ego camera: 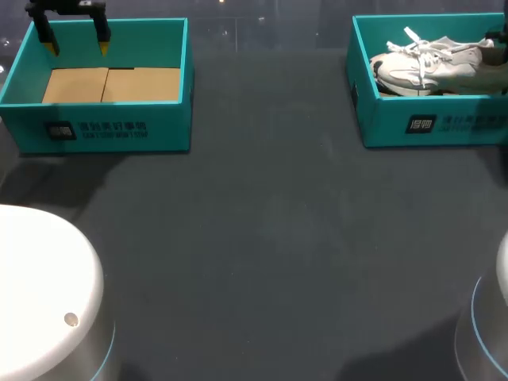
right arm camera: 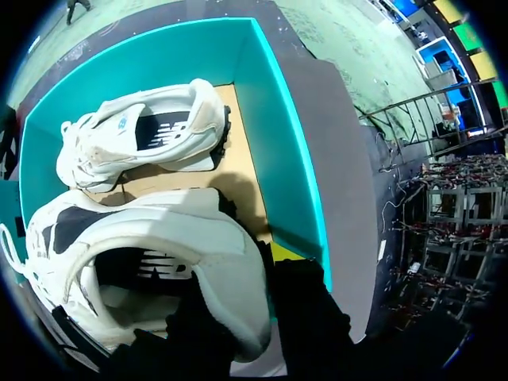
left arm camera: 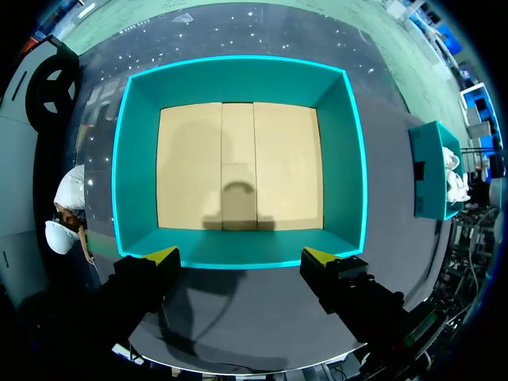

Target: Take the shoe out of the shoebox, open the shoe tongue, remove and reinsert the insole, then place the shoe into the shoebox

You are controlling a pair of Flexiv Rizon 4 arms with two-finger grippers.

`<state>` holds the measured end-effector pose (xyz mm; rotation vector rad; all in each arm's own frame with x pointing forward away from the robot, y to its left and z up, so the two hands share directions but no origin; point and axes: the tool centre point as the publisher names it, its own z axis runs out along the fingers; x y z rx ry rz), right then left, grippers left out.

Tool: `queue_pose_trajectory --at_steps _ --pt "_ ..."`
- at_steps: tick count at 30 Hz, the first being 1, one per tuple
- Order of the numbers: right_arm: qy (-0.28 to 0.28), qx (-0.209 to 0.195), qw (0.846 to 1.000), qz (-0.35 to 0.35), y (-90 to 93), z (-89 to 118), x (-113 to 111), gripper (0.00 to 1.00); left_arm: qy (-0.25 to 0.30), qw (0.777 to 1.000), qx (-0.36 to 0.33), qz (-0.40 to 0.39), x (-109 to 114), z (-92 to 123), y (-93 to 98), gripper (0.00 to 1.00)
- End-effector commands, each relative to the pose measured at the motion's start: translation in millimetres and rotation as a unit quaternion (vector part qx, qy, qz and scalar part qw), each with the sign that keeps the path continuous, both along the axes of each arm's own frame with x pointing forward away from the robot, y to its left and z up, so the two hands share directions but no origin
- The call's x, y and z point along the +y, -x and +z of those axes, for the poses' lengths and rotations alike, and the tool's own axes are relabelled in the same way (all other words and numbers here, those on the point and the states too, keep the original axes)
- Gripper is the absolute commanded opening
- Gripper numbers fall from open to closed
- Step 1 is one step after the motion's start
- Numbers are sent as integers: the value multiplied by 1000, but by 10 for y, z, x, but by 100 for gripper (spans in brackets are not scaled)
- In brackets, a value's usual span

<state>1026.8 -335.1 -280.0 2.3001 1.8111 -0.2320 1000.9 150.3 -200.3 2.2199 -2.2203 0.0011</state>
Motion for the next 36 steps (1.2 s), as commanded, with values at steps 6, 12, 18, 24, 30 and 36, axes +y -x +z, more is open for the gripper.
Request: queue_pose_trajectory --at_steps 6,12,18,24,30,36 --pt "1 -5 1000 0 -34 134 33 0 0 1000 0 0 -1 3 2 100" --pt "4 -11 1000 -4 -22 260 20 0 0 1000 0 0 -1 3 2 100" --pt "8 -16 1000 -11 2 375 3 0 0 1000 0 0 -1 3 2 100" --pt "8 -20 1000 -19 45 522 44 0 0 1000 0 0 -1 3 2 100" --pt "14 -22 999 -24 136 728 122 0 0 1000 0 0 -1 3 2 100" --pt "25 -19 999 -35 291 988 227 0 0 1000 0 0 -1 3 2 100"
